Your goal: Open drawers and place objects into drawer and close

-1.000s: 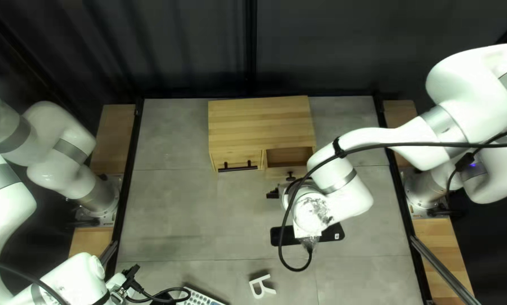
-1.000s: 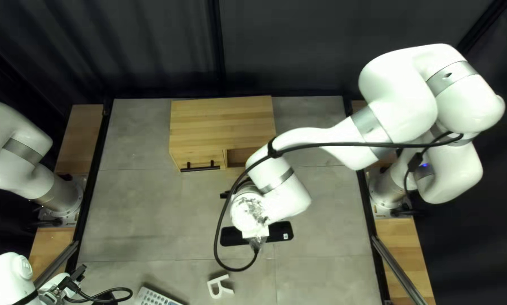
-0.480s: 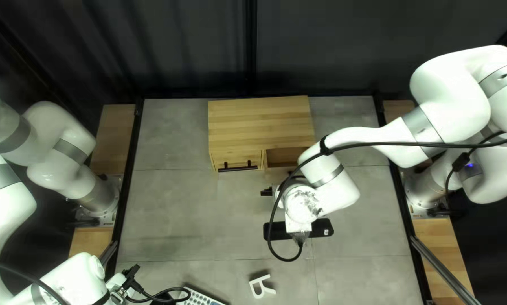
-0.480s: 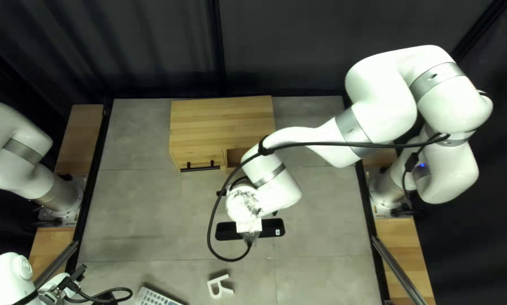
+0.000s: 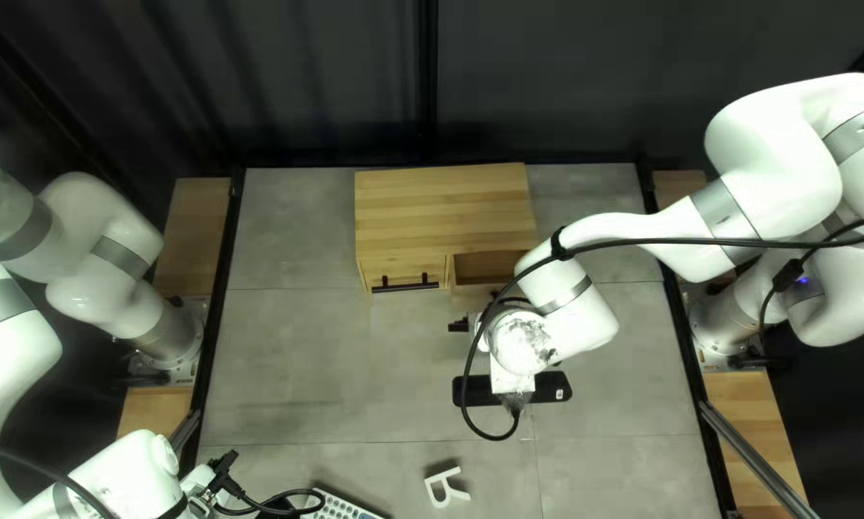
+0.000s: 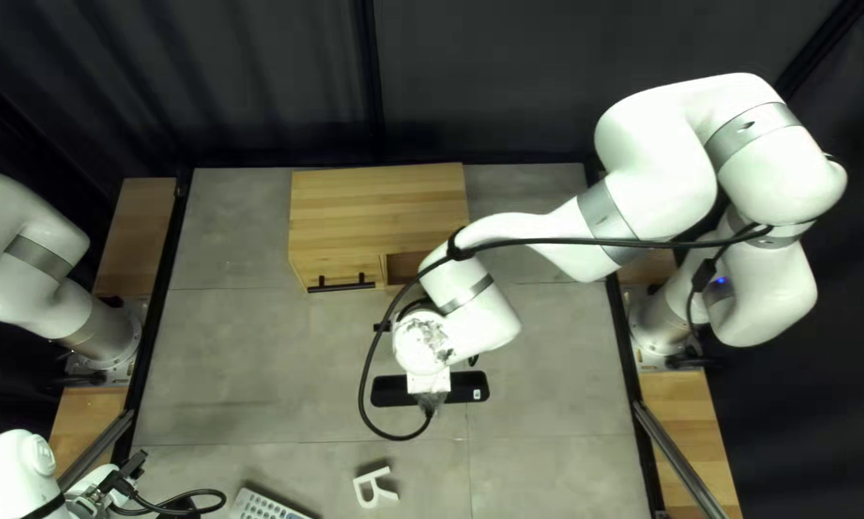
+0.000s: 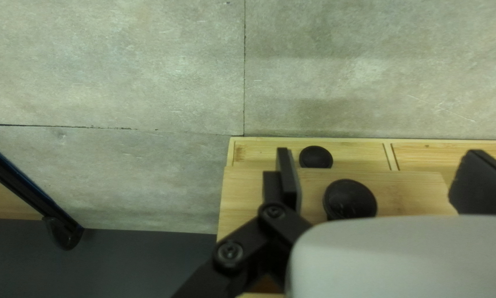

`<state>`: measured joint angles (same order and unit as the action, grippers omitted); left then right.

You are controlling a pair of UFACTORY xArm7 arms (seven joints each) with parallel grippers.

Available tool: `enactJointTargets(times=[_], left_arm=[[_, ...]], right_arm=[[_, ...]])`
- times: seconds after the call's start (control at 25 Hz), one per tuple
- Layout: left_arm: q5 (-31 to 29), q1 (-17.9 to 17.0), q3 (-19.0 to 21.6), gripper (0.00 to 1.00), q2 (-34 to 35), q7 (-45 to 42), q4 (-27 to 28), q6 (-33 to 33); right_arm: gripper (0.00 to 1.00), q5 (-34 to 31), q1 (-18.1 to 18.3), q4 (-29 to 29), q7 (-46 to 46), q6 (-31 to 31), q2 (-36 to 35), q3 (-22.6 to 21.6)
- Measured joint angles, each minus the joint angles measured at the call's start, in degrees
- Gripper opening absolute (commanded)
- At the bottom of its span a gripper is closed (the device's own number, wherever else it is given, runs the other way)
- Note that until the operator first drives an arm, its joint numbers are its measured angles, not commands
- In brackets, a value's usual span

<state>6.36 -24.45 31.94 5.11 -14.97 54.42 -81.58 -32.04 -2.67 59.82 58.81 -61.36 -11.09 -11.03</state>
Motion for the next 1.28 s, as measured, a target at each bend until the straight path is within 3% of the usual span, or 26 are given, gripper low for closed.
enactJointTargets(times=[0.56, 0.8, 0.96, 1.0, 1.04, 1.08, 1.16, 1.28], left_arm=[[0.0, 0.0, 0.0, 1.00, 0.0, 0.0, 0.0, 0.0], [0.0, 0.0, 0.0, 1.00, 0.0, 0.0, 0.0, 0.0], [0.0, 0.0, 0.0, 1.00, 0.0, 0.0, 0.0, 0.0], [0.0, 0.0, 0.0, 1.00, 0.0, 0.0, 0.0, 0.0], [0.0, 0.0, 0.0, 1.00, 0.0, 0.0, 0.0, 0.0], [0.0, 0.0, 0.0, 1.00, 0.0, 0.0, 0.0, 0.0], [0.0, 0.0, 0.0, 1.00, 0.0, 0.0, 0.0, 0.0], [0.0, 0.0, 0.0, 1.00, 0.0, 0.0, 0.0, 0.0]], right_arm=[[0.92, -0.7, 0.1, 0.0, -0.3, -0.2, -0.3, 0.3], [0.84, -1.1, 0.0, 0.0, -0.5, -0.3, -0.3, 0.3], [0.66, -1.3, -0.1, 0.0, -0.7, -0.3, -0.4, 0.3], [0.66, -1.3, -0.1, -0.1, -0.7, -0.3, -0.4, 0.3], [0.55, -1.4, -0.1, -0.1, -0.8, -0.4, -0.4, 0.3], [0.51, -1.4, -0.1, -0.1, -0.8, -0.4, -0.4, 0.3], [0.12, -1.5, -0.2, -0.1, -0.9, -0.3, -0.5, 0.3], [0.09, -1.7, -0.2, -0.1, -1.0, -0.3, -0.5, 0.3]])
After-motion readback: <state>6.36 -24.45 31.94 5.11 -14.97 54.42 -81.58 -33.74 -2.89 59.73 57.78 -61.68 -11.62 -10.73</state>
